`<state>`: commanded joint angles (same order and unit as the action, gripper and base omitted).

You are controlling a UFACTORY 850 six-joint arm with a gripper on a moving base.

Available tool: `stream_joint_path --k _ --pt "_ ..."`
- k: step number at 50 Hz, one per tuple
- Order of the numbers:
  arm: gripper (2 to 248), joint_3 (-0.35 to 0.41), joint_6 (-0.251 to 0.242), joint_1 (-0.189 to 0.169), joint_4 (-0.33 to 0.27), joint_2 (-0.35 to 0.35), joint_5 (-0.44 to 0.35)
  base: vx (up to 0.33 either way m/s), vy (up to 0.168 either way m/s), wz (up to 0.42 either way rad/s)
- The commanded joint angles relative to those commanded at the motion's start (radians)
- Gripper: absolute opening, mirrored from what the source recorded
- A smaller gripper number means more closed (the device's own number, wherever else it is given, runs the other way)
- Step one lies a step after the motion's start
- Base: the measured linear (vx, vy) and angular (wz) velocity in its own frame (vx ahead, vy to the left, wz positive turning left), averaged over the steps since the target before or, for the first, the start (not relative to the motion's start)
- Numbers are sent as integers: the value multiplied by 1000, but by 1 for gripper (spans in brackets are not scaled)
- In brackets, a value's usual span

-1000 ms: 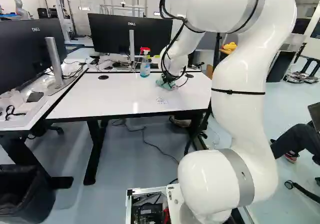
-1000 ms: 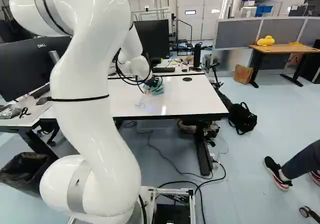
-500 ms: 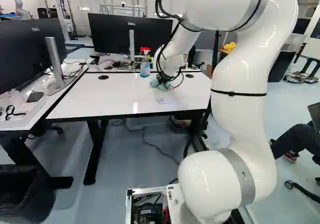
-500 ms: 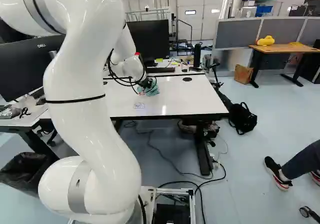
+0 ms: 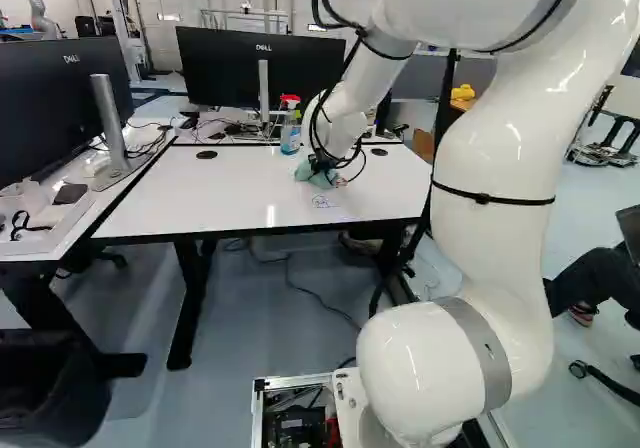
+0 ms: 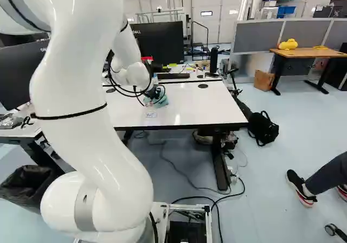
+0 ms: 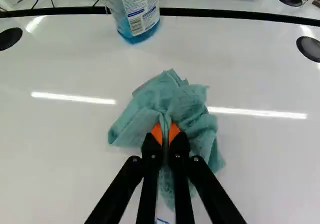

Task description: Clean the table with the green towel

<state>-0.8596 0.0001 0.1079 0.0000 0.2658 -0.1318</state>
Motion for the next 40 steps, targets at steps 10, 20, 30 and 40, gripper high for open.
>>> stream_joint_path --k 10,20,30,40 --pt "35 40 0 4 0 -33 0 0 0 0" --pt "35 41 0 4 0 -40 0 0 0 0" --pt "35 47 0 4 0 -66 0 0 0 0" --pt "35 52 0 9 0 -94 0 0 0 0"
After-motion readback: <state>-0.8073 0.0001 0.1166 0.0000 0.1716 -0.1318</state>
